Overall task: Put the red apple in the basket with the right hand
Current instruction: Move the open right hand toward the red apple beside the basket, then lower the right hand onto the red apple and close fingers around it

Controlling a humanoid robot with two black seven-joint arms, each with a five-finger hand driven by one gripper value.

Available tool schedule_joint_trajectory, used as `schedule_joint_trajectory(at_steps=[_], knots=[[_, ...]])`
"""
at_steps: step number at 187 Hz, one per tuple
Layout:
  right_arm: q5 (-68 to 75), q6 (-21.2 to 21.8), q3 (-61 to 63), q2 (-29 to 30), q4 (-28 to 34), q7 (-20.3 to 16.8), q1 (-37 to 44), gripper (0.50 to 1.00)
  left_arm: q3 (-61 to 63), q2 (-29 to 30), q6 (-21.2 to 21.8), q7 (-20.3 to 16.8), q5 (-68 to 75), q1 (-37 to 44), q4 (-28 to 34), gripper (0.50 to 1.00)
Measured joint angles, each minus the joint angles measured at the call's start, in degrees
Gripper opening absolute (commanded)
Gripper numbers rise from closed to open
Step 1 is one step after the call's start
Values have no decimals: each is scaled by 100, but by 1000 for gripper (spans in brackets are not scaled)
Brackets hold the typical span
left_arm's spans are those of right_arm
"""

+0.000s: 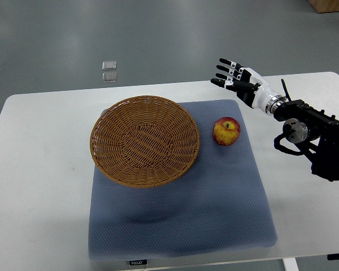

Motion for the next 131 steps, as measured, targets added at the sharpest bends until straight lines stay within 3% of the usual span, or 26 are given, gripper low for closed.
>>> schedule_joint_trajectory(at_steps=[43, 79, 131], knots=[[-809, 60, -6, -119, 28, 18, 1, 917, 0, 0, 0, 0, 3, 7, 0, 1000], [-1706, 491, -4, -383, 89, 178, 4, 915, 5, 0, 0, 0, 3, 7, 0, 1000], [-2868, 847, -35, -971, 684, 324, 4, 915, 11, 0, 0, 2, 3, 7, 0, 1000]])
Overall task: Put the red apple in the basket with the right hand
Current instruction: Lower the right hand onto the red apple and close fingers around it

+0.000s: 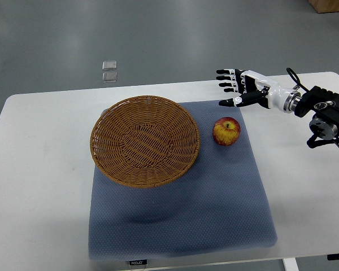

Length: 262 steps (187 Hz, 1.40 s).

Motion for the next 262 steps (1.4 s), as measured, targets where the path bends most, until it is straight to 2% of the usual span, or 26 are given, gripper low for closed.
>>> schedule_joint_trajectory(at_steps=[59, 124, 199, 223, 245, 262], knots=[[-1258, -33, -430, -410, 561, 112, -23, 915, 3, 0, 0, 3, 0, 0, 0, 1000], [-2358, -336, -503, -354, 586, 116, -23, 913, 4, 0, 0, 3, -4, 9, 0, 1000], [-2667, -495, -816, -303, 589, 116, 1, 913, 7, 0, 0, 3, -9, 9, 10, 1000], [-2695, -714, -854, -300, 582, 97, 1, 889, 7, 0, 0, 3, -10, 9, 10, 1000], [-2697, -794, -953, -299, 562, 91, 21, 834, 7, 0, 0, 3, -10, 9, 16, 1000], [-2703, -818, -983, -299, 549, 90, 35, 832, 8, 0, 0, 3, -10, 9, 18, 1000]])
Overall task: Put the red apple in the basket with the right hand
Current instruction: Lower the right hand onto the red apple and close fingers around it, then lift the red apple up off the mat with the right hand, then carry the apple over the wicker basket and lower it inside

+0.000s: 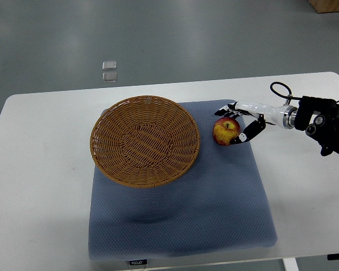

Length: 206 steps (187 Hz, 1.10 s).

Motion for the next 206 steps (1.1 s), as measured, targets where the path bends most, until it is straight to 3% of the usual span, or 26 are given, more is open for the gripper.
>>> schedule_joint_trajectory(at_steps=[35, 59, 68, 69, 89, 131, 206], knots=[[-38, -7, -65, 0, -19, 0, 9, 791, 2, 0, 0, 0, 0, -7, 1, 1000], [-47, -14, -107, 14, -29, 7, 15, 709, 2, 0, 0, 0, 0, -7, 1, 1000], [-47, -15, -119, 16, -30, 16, 19, 709, 2, 0, 0, 0, 0, -7, 1, 1000], [-47, -15, -120, 16, -30, 17, 19, 666, 2, 0, 0, 0, 0, -7, 1, 1000], [-48, -65, -123, 18, -30, 31, 31, 613, 1, 0, 0, 0, 0, -8, 1, 1000], [22, -362, -33, 35, -18, 153, 236, 590, -2, 0, 0, 0, 0, -8, 3, 1000], [41, -311, -68, 509, 111, 352, 1266, 605, -2, 0, 0, -1, 0, -9, 10, 1000]])
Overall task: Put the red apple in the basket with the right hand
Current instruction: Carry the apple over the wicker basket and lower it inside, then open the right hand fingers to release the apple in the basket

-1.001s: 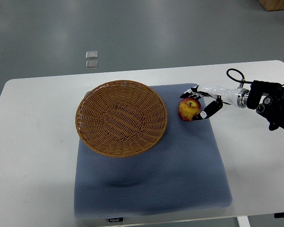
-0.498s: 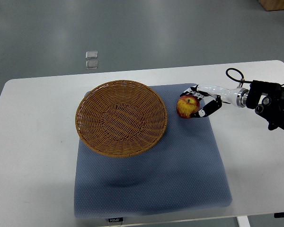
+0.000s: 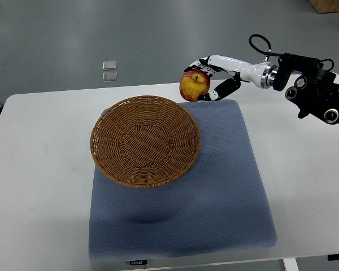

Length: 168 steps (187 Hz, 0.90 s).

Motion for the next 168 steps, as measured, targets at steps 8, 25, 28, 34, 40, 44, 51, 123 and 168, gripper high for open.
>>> schedule_joint_trajectory(at_steps=[8, 25, 28, 34, 40, 44, 51, 123, 168], knots=[[-29, 32, -50, 185, -1, 21, 87, 605, 1, 0, 1, 1, 0, 1, 0, 1000], [-105, 107, -270, 547, -15, 39, 238, 611, 1, 0, 1, 1, 0, 2, 5, 1000], [-118, 113, -323, 605, -18, 39, 259, 615, 1, 0, 0, 0, 0, 1, 8, 1000], [-141, 119, -450, 743, -25, 45, 304, 625, 0, 0, 0, -1, -1, -2, 13, 1000], [-156, 120, -565, 878, -44, 46, 345, 627, 0, 0, 0, -1, -3, 1, 22, 1000], [-164, 120, -625, 953, -54, 48, 360, 629, 1, 0, 0, 0, -4, 2, 26, 1000], [-183, 120, -731, 1087, -74, 51, 378, 631, 1, 0, 0, -1, -6, 1, 33, 1000], [-430, 54, -1420, 1836, -420, 50, 376, 670, 8, 0, 0, -1, -9, 1, 44, 1000], [-432, -131, -1596, 1907, -579, 18, 304, 848, 10, 0, 0, -1, -9, 0, 19, 1000]])
